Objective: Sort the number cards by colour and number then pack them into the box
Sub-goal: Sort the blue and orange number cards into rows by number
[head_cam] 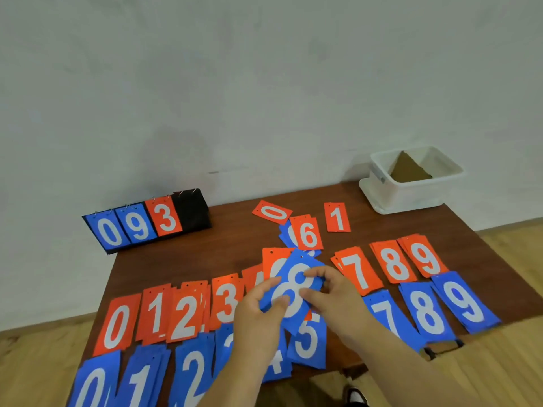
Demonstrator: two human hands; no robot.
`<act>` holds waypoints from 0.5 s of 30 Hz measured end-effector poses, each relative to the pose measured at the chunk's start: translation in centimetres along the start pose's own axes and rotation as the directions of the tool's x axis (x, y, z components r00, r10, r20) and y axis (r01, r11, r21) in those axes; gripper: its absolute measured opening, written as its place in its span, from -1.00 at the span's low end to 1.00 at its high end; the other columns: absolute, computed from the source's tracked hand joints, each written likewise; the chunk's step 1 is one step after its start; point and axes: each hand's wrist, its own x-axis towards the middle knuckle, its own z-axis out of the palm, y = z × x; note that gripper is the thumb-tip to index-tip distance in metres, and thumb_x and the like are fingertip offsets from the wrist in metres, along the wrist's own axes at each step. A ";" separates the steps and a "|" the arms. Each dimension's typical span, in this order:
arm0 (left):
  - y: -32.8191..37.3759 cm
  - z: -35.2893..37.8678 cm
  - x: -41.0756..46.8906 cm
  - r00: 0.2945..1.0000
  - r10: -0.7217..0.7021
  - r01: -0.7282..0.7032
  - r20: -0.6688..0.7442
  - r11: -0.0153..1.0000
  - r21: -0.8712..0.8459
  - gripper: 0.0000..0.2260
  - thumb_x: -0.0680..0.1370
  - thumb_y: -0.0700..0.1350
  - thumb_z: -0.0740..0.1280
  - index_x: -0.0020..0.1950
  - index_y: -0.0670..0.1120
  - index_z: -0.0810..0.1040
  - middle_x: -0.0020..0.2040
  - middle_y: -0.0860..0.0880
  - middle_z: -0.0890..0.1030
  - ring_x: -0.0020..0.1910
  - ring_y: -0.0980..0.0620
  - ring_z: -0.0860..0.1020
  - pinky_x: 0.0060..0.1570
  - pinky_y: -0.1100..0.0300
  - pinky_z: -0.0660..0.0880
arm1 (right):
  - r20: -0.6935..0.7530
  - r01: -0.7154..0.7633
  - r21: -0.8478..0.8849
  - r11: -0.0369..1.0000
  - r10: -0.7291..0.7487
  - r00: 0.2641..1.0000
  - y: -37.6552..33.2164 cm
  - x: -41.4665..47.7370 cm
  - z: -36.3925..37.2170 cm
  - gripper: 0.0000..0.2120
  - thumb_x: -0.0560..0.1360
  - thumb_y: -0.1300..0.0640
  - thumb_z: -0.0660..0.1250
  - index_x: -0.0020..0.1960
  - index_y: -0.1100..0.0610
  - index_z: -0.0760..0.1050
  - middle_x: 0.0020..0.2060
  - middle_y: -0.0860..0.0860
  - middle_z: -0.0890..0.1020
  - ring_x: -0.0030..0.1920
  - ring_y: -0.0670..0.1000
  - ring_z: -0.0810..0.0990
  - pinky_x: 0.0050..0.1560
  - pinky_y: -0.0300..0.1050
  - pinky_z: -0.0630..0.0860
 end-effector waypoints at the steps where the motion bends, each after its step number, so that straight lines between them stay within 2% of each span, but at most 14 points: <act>1: 0.1 0.4 0.0 1.000 0.001 -0.001 0.020 1.000 -0.010 -0.80 0.61 -0.07 0.40 0.14 0.23 0.64 0.19 0.29 0.57 0.25 0.10 0.56 0.17 0.03 0.61 | 0.001 0.007 -0.007 1.000 -0.007 1.000 0.2 -0.1 -0.8 -0.80 0.54 0.23 0.45 0.11 0.02 0.55 -0.17 -0.08 0.60 -0.31 -0.20 0.64 -0.31 -0.30 0.56; 2: 0.2 0.8 0.1 0.999 0.005 -0.005 0.036 1.000 -0.014 -0.81 0.63 -0.07 0.36 0.12 0.23 0.64 0.17 0.28 0.58 0.21 0.15 0.57 0.17 0.01 0.62 | 0.003 0.002 -0.011 1.000 -0.002 1.000 0.5 0.0 -1.7 -0.80 0.55 0.22 0.45 0.11 0.00 0.55 -0.15 -0.07 0.61 -0.29 -0.21 0.65 -0.29 -0.29 0.57; 5: 0.4 3.0 0.6 0.997 -0.012 0.012 0.072 1.000 0.001 -0.78 0.68 -0.08 0.28 0.13 0.24 0.62 0.16 0.27 0.60 0.10 0.27 0.58 0.02 0.19 0.64 | 0.010 -0.026 -0.012 1.000 0.026 1.000 1.8 0.5 -4.6 -0.79 0.54 0.19 0.46 0.09 -0.06 0.57 0.01 -0.05 0.68 -0.05 -0.04 0.71 -0.08 -0.03 0.70; 7: 0.6 5.4 1.0 0.994 -0.042 0.041 0.097 0.999 0.012 -0.77 0.69 -0.09 0.26 0.15 0.23 0.62 0.15 0.21 0.64 0.04 0.10 0.65 -0.01 0.07 0.67 | 0.035 -0.040 0.008 0.999 0.040 0.999 2.7 0.8 -6.9 -0.79 0.53 0.21 0.47 0.09 -0.04 0.58 0.08 -0.06 0.67 0.03 -0.03 0.71 -0.04 0.01 0.70; 8: 0.8 6.9 1.2 0.993 -0.051 0.049 0.107 0.999 0.021 -0.75 0.69 -0.11 0.25 0.16 0.22 0.62 0.15 0.18 0.66 -0.01 0.01 0.66 -0.10 0.06 0.68 | 0.040 -0.038 0.006 0.999 0.038 0.998 3.3 1.1 -8.3 -0.79 0.53 0.22 0.46 0.08 -0.03 0.58 0.09 -0.06 0.67 0.03 -0.06 0.70 -0.05 -0.02 0.70; 9: 1.1 8.7 1.4 0.992 -0.051 0.047 0.118 0.998 0.037 -0.73 0.69 -0.14 0.24 0.18 0.21 0.62 0.16 0.15 0.66 -0.04 0.00 0.67 -0.22 0.15 0.65 | 0.033 -0.031 -0.006 1.000 0.031 0.999 3.8 1.4 -9.8 -0.80 0.53 0.23 0.46 0.07 -0.03 0.58 0.07 -0.05 0.67 -0.02 -0.09 0.70 -0.10 -0.08 0.69; 11: 1.8 12.5 1.8 0.991 -0.045 0.039 0.127 0.998 0.044 -0.73 0.69 -0.18 0.23 0.20 0.16 0.62 0.17 0.09 0.64 -0.10 0.14 0.65 -0.33 0.32 0.55 | -0.008 -0.024 -0.051 0.998 0.024 1.000 4.9 2.2 -13.5 -0.79 0.54 0.24 0.45 0.05 -0.05 0.59 -0.06 0.01 0.67 -0.24 -0.12 0.63 -0.27 -0.11 0.59; 13: 2.3 16.7 2.2 0.993 -0.037 0.032 0.113 0.998 0.047 -0.71 0.68 -0.20 0.24 0.16 0.17 0.62 0.18 0.04 0.64 -0.13 0.23 0.62 -0.26 0.31 0.55 | -0.070 -0.046 -0.097 0.994 0.039 0.997 6.3 3.3 -17.9 -0.78 0.55 0.23 0.43 0.05 -0.08 0.58 -0.23 0.08 0.63 -0.39 -0.04 0.50 -0.36 0.02 0.50; 15: 2.4 20.8 2.8 0.995 -0.034 0.025 0.098 0.995 0.095 -0.69 0.67 -0.21 0.24 0.12 0.20 0.62 0.20 0.03 0.65 -0.13 0.26 0.59 -0.21 0.32 0.51 | -0.129 -0.085 -0.130 0.988 0.068 0.989 7.6 4.5 -22.9 -0.76 0.56 0.25 0.39 0.06 -0.09 0.55 -0.28 -0.02 0.61 -0.47 -0.06 0.44 -0.44 -0.11 0.41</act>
